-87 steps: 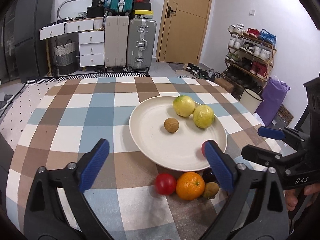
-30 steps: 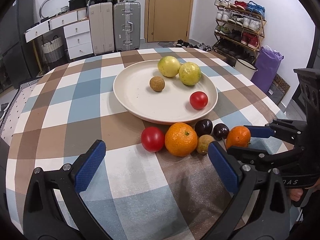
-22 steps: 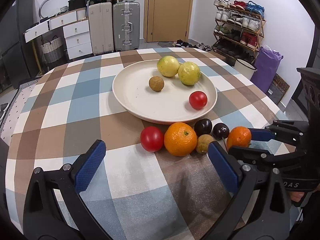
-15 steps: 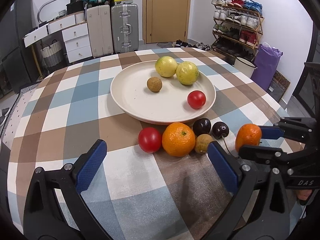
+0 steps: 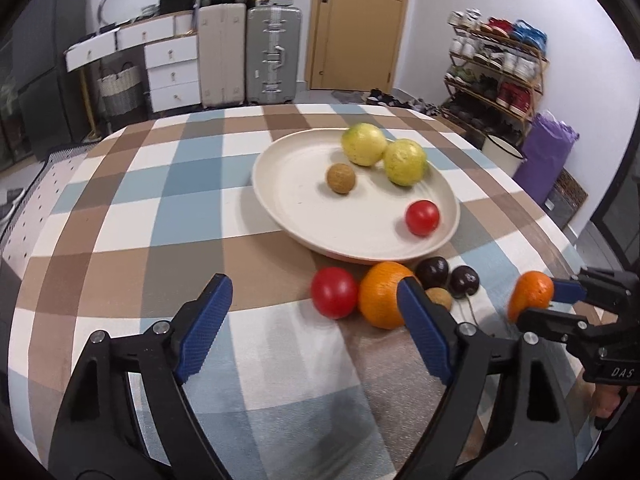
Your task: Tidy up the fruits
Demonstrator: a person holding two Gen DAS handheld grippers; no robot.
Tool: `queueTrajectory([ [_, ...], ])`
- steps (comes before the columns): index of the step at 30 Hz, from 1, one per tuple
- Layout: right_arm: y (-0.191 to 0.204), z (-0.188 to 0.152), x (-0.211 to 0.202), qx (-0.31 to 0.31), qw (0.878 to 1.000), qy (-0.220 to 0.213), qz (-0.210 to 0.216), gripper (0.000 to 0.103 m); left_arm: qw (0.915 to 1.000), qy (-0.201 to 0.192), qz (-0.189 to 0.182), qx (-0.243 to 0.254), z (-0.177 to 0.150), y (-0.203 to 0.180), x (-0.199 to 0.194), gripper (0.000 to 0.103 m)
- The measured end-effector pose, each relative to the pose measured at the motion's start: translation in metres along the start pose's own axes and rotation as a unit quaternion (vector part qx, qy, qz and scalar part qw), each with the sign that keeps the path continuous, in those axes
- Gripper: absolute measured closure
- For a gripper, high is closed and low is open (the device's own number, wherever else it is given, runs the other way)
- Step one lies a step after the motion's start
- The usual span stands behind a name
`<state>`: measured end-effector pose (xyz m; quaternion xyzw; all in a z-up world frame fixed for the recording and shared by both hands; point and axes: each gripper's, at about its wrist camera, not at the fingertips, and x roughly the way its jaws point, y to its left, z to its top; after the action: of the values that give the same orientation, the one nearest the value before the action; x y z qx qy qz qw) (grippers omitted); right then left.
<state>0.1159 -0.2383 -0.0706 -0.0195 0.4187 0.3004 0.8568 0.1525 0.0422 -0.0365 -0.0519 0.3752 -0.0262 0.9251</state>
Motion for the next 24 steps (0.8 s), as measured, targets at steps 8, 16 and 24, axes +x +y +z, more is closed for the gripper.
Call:
queueTrajectory([
  [8,-0.002,0.000,-0.001,0.006,1.000,-0.002,-0.007,0.061,0.9986,0.031,0.001,-0.043,0.000,0.020,0.015,0.031],
  [16,-0.003,0.000,-0.001,0.007,1.000,-0.002,-0.007,0.061,0.9980,0.036,-0.027,-0.045,-0.001,0.016,0.019,0.052],
  [24,-0.002,0.000,-0.001,0.008,1.000,-0.004,-0.006,0.061,0.9907,0.046,-0.105,-0.074,-0.001,0.019,0.021,0.083],
])
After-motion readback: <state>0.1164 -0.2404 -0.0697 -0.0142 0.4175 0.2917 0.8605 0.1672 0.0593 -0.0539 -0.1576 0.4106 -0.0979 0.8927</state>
